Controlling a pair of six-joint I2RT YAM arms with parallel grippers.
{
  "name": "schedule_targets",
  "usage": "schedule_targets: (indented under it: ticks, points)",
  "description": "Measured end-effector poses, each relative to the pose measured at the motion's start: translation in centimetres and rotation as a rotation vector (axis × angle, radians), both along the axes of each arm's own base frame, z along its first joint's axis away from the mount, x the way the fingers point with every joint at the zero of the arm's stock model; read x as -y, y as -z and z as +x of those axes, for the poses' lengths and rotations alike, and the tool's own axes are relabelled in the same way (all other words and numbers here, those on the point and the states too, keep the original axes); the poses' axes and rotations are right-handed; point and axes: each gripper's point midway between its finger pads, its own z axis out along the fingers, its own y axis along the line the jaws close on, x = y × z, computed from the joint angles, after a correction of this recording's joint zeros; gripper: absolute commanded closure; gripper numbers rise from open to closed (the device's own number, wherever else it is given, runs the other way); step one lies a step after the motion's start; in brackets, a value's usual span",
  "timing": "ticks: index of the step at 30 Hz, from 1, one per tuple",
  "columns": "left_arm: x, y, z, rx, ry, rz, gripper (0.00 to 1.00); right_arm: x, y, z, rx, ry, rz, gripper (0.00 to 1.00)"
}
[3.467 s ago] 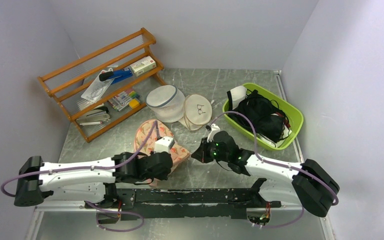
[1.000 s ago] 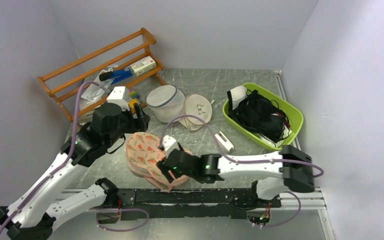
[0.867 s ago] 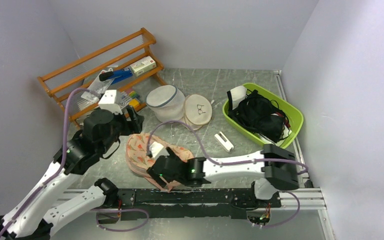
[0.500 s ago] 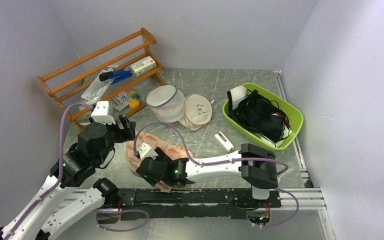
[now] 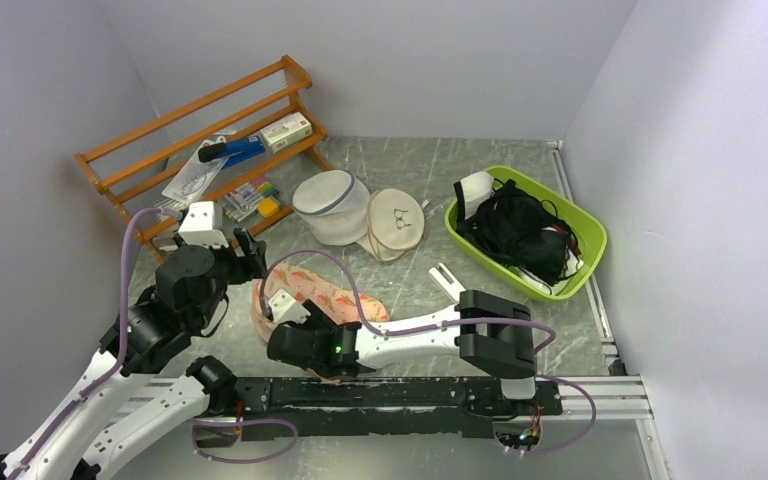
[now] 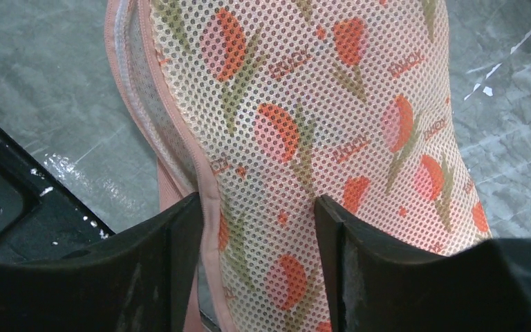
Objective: Unzip the laundry bag and remove the bra
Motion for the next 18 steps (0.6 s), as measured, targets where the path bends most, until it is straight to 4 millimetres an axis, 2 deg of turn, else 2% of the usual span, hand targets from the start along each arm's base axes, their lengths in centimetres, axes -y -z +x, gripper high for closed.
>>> schedule_targets:
  ticks: [9, 12, 18]
  points:
    - [0.0, 0.0, 0.0, 0.0, 0.0, 0.0, 0.18, 0.4, -0.1, 0.1, 0.008, 0.015, 0.02, 0.85]
    - [0.0, 0.0, 0.0, -0.001, 0.0, 0.001, 0.18, 0.8, -0.8, 0.0, 0.0, 0.017, 0.038, 0.98]
    - [0.1, 0.2, 0.1, -0.008, -0.001, 0.006, 0.18, 1.3, -4.2, 0.3, -0.046, 0.038, 0.156, 1.0]
